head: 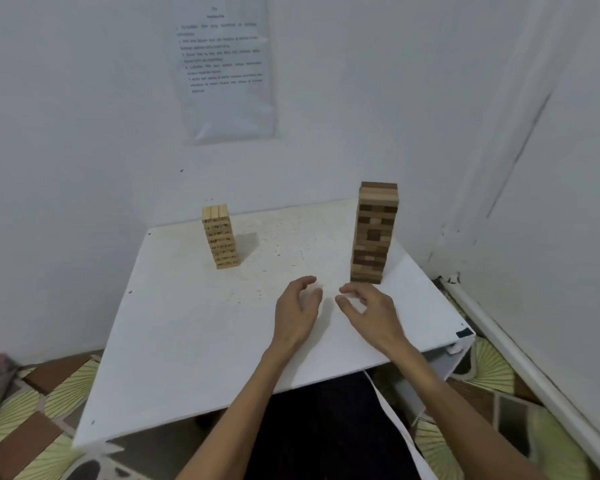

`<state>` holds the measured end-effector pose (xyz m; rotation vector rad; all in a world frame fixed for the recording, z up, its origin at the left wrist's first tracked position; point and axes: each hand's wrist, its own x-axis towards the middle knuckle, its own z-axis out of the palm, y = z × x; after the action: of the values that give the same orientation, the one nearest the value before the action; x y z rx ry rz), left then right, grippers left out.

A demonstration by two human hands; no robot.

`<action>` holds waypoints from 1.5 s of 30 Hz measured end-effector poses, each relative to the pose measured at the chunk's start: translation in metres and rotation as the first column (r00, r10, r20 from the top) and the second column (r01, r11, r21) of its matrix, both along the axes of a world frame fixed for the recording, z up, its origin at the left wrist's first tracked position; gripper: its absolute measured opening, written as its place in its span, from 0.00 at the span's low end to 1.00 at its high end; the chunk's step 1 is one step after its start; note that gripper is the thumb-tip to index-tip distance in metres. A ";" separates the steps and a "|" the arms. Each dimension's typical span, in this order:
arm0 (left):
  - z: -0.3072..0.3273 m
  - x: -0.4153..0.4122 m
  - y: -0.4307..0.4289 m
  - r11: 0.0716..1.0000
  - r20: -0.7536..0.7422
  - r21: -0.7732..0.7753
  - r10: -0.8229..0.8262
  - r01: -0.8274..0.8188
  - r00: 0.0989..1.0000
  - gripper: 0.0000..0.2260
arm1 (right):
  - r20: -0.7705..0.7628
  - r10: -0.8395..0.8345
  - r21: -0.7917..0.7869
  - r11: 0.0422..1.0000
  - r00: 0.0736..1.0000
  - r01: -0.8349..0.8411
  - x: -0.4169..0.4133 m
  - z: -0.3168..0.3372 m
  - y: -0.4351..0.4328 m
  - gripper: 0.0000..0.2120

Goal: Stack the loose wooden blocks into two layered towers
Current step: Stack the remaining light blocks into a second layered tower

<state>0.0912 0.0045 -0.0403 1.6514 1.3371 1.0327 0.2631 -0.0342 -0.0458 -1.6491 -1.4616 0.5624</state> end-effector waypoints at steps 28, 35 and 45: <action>-0.005 0.075 0.113 0.907 -0.141 -0.193 -0.404 0.375 0.904 0.54 | -0.029 0.134 -0.214 0.967 0.991 -0.137 0.135 0.002 0.071 0.53; -0.004 0.070 0.117 0.904 -0.188 -0.115 -0.427 0.412 0.884 0.55 | -0.027 0.113 -0.180 0.977 0.993 -0.116 0.136 -0.002 0.074 0.51; -0.006 0.043 0.128 0.928 -0.222 -0.060 -0.371 0.368 0.901 0.55 | -0.015 0.186 -0.153 0.971 0.982 -0.186 0.115 0.002 0.097 0.48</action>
<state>0.1341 0.1330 -0.0460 1.9639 1.1050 0.6179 0.3780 0.0628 -0.0439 -1.6375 -1.6175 0.7976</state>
